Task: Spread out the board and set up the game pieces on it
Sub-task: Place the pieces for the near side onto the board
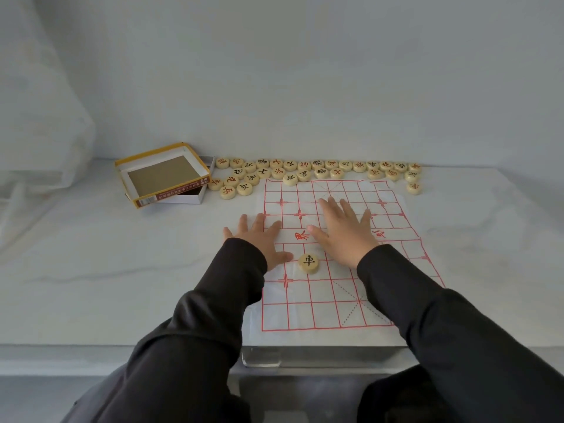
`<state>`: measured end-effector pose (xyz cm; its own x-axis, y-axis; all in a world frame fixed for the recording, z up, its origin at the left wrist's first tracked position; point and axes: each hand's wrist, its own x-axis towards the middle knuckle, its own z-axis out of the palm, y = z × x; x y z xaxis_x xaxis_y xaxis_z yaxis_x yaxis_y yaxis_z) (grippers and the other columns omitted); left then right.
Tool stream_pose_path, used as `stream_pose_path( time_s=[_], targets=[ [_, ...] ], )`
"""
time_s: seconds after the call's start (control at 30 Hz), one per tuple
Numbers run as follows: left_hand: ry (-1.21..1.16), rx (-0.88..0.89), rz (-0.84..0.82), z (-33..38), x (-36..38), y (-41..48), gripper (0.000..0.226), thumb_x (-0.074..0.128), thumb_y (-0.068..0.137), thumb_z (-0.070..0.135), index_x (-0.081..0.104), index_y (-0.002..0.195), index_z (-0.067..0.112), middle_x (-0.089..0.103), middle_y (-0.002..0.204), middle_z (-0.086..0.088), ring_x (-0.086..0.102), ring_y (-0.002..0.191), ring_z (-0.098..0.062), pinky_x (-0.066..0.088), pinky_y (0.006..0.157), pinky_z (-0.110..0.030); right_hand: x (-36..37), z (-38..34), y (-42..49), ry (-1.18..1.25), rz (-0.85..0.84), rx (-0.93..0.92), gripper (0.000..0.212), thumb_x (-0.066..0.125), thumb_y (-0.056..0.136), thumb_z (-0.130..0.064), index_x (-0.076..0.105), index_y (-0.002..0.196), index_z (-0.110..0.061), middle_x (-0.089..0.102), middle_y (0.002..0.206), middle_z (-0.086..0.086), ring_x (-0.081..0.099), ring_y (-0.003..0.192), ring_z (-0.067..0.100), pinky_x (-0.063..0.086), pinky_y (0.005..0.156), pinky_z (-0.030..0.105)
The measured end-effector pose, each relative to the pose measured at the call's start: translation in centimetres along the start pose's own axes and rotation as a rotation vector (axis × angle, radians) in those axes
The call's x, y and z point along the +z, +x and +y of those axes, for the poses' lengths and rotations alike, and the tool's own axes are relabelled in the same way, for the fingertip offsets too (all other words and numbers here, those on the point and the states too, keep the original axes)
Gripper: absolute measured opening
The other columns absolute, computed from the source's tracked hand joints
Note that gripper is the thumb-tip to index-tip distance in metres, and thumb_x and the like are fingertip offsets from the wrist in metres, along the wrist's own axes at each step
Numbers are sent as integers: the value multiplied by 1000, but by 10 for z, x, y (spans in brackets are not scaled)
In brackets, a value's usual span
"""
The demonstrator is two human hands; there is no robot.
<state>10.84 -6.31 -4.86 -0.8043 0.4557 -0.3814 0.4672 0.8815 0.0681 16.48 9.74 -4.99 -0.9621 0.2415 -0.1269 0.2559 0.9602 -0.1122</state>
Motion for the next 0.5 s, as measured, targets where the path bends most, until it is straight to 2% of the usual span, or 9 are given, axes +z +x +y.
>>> stream_pose_path(
  time_s=[0.07, 0.2, 0.3, 0.37, 0.5],
  targets=[
    [-6, 38, 1, -2, 0, -5, 79, 48, 86, 59, 6, 148, 34, -3, 157, 0, -5, 144, -30, 11, 113, -57, -7, 0, -15, -14, 26, -18, 65, 32, 97, -48, 4, 150, -22, 5, 159, 1, 2, 147, 23, 3, 114, 57],
    [13, 64, -1, -11, -3, -12, 81, 53, 87, 52, 6, 149, 32, -5, 158, -1, -6, 144, -29, 10, 114, -54, -18, -3, -48, 59, -6, -35, 54, 41, 97, -43, 28, 145, -23, 34, 151, 0, 29, 139, 21, 10, 115, 53],
    [49, 48, -39, -18, -6, -14, 76, 54, 87, 50, 11, 148, 32, -2, 158, -1, -6, 144, -29, 9, 114, -54, -20, -9, -70, 254, -59, -33, 49, 48, 95, -40, 39, 141, -23, 45, 144, -1, 43, 130, 20, 31, 111, 40],
    [59, 54, -57, -19, -8, -15, 75, 54, 87, 49, 14, 148, 33, -1, 158, -1, -5, 144, -29, 9, 114, -54, -13, -14, -76, 286, -52, -53, 49, 51, 94, -38, 42, 139, -22, 49, 139, 0, 47, 125, 19, 38, 103, 32],
    [45, 91, -104, -18, -11, -21, 84, 61, 83, 49, 11, 149, 32, -2, 158, 0, -7, 144, -29, 8, 114, -51, 2, -20, -68, 198, 3, -78, 52, 53, 91, -40, 43, 139, -22, 47, 133, 0, 43, 121, 17, 39, 99, 30]
  ],
)
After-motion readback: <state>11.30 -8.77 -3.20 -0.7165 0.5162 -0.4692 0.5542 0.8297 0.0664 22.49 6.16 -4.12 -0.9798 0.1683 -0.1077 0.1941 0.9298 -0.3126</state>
